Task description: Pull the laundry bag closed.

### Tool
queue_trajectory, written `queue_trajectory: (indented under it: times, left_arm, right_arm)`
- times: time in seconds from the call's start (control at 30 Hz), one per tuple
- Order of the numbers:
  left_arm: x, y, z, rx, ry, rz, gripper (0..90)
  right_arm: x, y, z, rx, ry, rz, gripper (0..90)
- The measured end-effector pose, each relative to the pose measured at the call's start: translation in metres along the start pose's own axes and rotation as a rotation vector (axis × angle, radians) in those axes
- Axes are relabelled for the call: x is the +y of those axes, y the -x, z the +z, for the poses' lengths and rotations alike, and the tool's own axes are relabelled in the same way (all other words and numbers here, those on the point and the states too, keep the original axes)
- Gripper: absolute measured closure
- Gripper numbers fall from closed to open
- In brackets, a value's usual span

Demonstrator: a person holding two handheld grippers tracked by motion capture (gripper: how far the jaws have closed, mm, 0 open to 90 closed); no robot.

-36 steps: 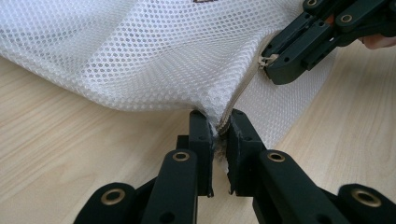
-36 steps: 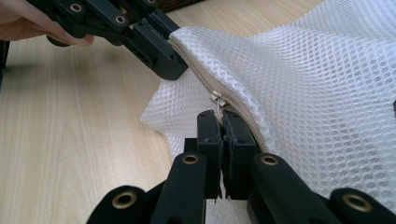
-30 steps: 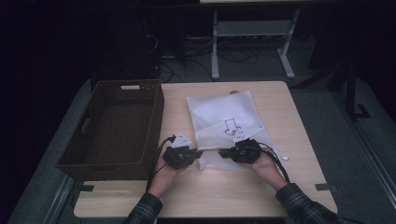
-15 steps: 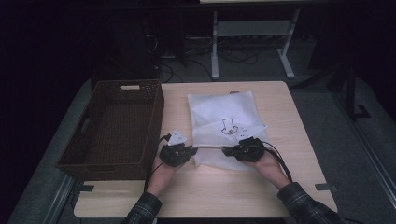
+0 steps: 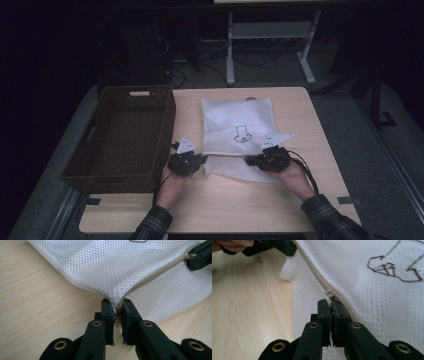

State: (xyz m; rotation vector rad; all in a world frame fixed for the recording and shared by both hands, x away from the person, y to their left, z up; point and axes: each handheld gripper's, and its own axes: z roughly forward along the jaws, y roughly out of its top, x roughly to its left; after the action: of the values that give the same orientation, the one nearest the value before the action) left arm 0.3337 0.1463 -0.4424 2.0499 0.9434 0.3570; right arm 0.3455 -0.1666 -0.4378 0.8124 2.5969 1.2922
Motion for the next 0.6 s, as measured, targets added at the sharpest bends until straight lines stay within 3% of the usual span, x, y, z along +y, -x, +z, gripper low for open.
queue_trajectory:
  times: [0.6]
  left_arm:
    - [0.0, -0.003, 0.001, 0.015, -0.003, -0.012, 82.0]
  right_arm:
    - [-0.017, 0.013, -0.02, -0.036, 0.0, 0.041, 86.4]
